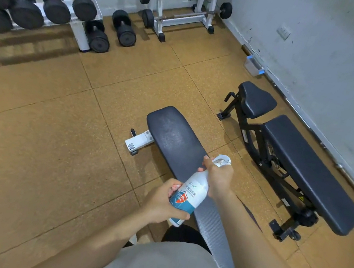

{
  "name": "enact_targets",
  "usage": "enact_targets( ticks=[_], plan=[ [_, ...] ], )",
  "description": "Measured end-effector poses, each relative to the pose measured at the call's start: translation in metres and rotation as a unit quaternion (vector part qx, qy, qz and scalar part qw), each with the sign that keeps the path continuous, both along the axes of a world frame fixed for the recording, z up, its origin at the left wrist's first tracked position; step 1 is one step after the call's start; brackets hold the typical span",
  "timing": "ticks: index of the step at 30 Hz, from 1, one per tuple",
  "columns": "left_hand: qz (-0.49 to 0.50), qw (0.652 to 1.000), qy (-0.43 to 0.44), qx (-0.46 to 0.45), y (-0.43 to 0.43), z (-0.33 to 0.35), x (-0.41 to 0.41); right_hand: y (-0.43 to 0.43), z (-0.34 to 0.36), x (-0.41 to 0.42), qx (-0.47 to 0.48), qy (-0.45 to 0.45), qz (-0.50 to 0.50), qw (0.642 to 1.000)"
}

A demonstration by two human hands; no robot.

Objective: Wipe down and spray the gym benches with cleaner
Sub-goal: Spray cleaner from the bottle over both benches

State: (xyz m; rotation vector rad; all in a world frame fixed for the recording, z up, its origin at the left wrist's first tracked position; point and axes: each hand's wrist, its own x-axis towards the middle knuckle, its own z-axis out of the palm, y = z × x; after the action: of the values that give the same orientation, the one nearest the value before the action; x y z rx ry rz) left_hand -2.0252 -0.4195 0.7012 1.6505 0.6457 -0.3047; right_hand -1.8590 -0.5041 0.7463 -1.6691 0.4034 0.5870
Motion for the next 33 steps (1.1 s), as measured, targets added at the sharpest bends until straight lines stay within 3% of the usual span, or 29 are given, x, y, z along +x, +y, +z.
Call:
enact_targets(
  ticks=[10, 19, 28, 33],
  plan=[
    [0.018, 1.0, 0.002, -0.009, 0.093, 0.0, 0.012, 0.094, -0.003, 0.015, 0.0, -0.004, -0.006, 1.0],
    [0.033, 0.999, 0.033, -0.022, 0.152, 0.0, 0.063, 0.152, -0.031, 0.073, 0.049, 0.046, -0.011, 0.998],
    [-0.037, 0.999, 0.038, 0.004, 0.19, -0.008, 0.105, 0.169, -0.052, 0.107, 0.067, 0.083, -0.055, 0.993],
    [-0.09, 0.995, 0.047, 0.02, 0.207, -0.018, 0.104, 0.166, -0.056, 0.09, 0.044, 0.093, -0.133, 0.986]
  ],
)
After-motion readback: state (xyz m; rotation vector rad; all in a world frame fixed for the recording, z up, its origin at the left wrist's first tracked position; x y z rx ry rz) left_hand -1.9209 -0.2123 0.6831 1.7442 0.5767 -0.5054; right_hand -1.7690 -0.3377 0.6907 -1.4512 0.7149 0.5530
